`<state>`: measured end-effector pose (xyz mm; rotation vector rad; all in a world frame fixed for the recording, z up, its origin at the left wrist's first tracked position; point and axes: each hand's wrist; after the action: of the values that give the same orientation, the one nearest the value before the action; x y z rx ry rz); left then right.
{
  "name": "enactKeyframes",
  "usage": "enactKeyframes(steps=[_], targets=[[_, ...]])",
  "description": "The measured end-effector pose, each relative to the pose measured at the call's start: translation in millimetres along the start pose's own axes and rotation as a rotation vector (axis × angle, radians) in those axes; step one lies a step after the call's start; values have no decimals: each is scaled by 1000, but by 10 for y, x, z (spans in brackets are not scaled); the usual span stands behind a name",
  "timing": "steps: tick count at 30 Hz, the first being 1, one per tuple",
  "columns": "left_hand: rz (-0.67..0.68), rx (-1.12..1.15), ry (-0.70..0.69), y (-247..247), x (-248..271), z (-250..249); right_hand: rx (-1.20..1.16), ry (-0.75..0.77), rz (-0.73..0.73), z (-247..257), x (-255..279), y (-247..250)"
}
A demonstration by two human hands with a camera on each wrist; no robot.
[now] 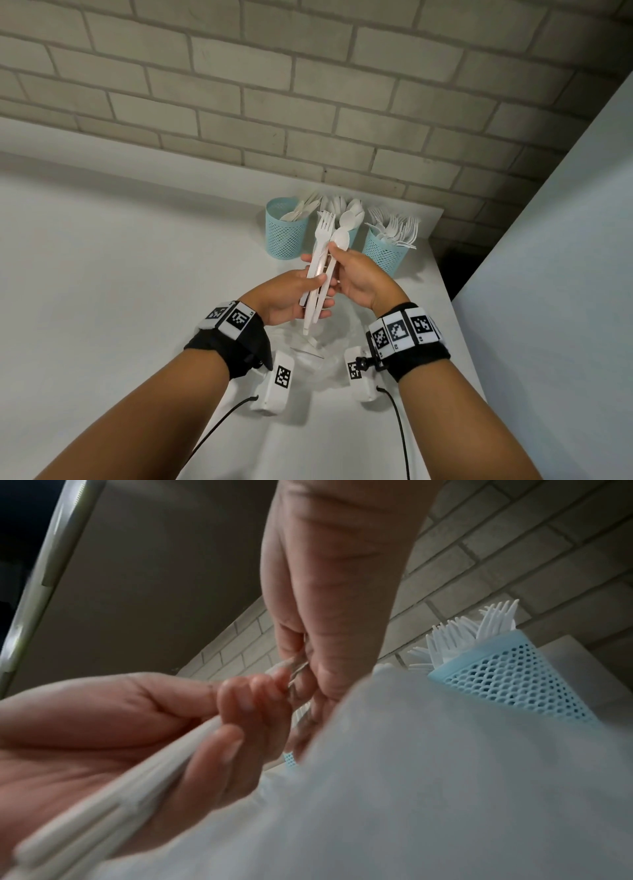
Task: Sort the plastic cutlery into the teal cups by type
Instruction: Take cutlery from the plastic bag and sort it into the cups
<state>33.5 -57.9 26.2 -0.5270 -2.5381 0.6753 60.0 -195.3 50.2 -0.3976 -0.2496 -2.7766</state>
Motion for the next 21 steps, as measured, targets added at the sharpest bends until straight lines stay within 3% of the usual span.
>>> enactKeyframes(steps=[5,10,14,17,21], targets=[[19,19,-15,80,33,-8,-154,-28,-144,3,-84,23],[22,55,17,170,63,-22,-352,51,-254,31,-124,39],[-40,101,20,195,65,-21,-518,31,-379,43,-164,73],[-84,146,12,218,36,-12,-549,20,-447,28,-230,113],[-96,93,5,190,34,-21,-460,38,-426,16,-257,110]])
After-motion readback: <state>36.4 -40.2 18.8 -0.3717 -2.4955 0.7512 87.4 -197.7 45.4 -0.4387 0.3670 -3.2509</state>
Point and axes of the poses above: each hand's wrist, its own x-axis away from the middle knuckle, its own y-axis out of the back of the hand, z = x × y, and after that the axes turned 14 degrees about x, right-handed
